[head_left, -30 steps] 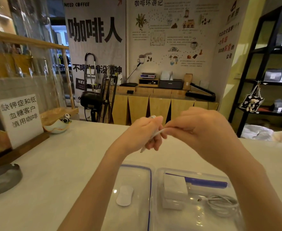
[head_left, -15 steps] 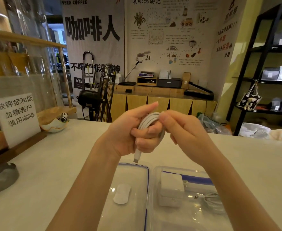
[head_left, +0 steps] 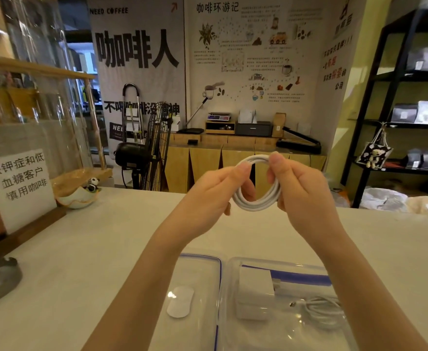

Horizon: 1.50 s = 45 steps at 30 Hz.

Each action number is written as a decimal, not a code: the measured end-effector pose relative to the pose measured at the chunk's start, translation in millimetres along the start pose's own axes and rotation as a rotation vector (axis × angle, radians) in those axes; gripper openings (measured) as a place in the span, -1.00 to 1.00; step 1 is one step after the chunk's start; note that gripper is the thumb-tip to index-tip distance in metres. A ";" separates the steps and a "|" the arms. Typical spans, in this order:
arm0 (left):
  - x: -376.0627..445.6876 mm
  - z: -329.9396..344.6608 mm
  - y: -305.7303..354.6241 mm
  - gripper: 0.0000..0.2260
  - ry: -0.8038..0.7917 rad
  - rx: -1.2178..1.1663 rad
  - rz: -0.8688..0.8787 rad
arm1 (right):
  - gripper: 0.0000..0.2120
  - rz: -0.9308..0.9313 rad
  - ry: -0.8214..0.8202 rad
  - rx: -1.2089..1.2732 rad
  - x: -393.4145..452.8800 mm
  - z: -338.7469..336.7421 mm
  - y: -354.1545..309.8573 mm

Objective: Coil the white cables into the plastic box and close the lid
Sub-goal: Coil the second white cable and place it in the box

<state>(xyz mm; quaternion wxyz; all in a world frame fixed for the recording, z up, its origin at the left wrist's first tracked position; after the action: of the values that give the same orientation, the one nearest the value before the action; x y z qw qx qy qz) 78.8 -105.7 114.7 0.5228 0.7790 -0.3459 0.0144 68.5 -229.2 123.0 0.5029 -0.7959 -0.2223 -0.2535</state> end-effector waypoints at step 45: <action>-0.4 -2.8 -13.7 -0.70 -0.085 -0.230 -0.142 | -0.88 -0.220 0.369 -0.381 -12.1 -9.3 -24.9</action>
<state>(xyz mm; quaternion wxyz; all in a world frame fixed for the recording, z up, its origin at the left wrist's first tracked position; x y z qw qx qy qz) 87.1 -100.3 104.8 0.5932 0.7363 -0.3111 -0.0956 42.3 -229.1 136.0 0.3457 -0.7876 -0.1600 -0.4844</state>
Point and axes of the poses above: each hand's wrist, its own x-axis towards the middle knuckle, its own z-axis out of the palm, y = z × x, the point moved 6 cm from there along x, towards the middle knuckle, and after that the axes turned 8 degrees about -y, right-handed, at the moved point
